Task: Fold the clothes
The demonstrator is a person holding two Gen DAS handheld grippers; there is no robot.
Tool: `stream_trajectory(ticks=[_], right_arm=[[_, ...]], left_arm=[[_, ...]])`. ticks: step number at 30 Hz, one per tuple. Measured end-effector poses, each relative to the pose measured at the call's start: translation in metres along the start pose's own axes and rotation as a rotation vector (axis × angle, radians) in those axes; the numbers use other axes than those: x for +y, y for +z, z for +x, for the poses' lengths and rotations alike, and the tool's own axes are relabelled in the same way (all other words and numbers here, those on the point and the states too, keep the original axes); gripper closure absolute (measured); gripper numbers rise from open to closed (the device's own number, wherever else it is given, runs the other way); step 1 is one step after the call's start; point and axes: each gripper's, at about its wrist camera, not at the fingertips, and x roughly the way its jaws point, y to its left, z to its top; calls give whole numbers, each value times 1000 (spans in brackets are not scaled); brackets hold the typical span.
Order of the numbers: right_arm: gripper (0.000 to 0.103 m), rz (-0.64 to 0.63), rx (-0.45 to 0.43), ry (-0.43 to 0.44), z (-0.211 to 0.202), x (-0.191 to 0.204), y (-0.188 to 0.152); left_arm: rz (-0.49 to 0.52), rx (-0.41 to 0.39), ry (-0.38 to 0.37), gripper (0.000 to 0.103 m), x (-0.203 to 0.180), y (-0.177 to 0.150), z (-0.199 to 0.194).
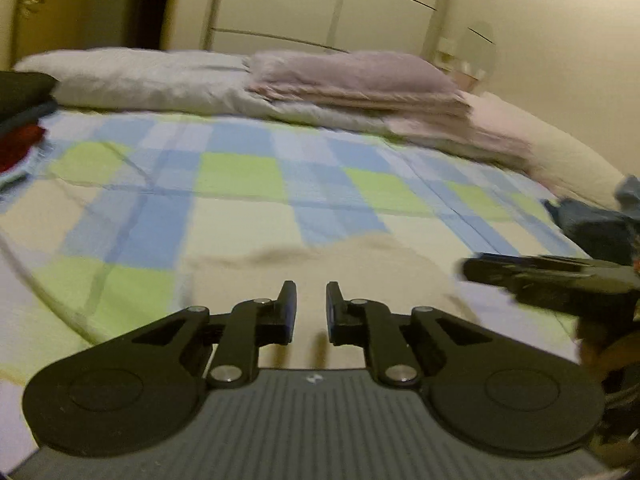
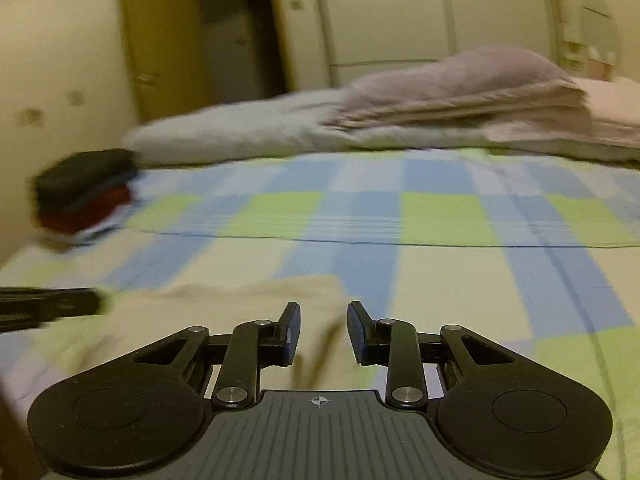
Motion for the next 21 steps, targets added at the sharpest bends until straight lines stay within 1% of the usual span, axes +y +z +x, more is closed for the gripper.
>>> stream_trajectory(ticks=[2, 4, 5, 6, 7, 8, 10, 13, 14, 16, 17, 20, 21], right_arm=[[72, -60, 10, 20, 0, 16, -13], [72, -95, 54, 5, 17, 27, -26], [72, -104, 70, -1, 25, 26, -33], [72, -111, 92, -4, 34, 24, -39], [72, -87, 99, 8, 37, 19, -42], [72, -58, 103, 22, 40, 15, -44], [72, -68, 115, 22, 44, 15, -45], [72, -119, 110, -1, 48, 23, -44], [72, -109, 112, 1, 48, 22, -42], [72, -35, 101, 2, 38, 15, -35], [72, -19, 83, -10, 28, 16, -33], [72, -19, 12, -7, -4, 20, -31], [72, -8, 6, -1, -10, 20, -33]], left_arm=[[23, 29, -8, 92, -16, -12, 8], [37, 41, 25, 91, -23, -23, 20], [35, 46, 35, 89, -24, -27, 25], [34, 51, 46, 89, -25, -31, 30], [12, 49, 48, 89, -24, -32, 32], [19, 51, 59, 89, -27, -32, 32], [78, 43, 94, 89, -35, -35, 34], [45, 31, 105, 89, -36, -33, 28], [34, 27, 108, 89, -36, -33, 26], [16, 4, 124, 90, -39, -31, 7], [8, 9, 135, 90, -38, -34, 4], [-13, 27, 169, 90, -32, -42, -3], [-20, 33, 180, 90, -31, -45, -5]])
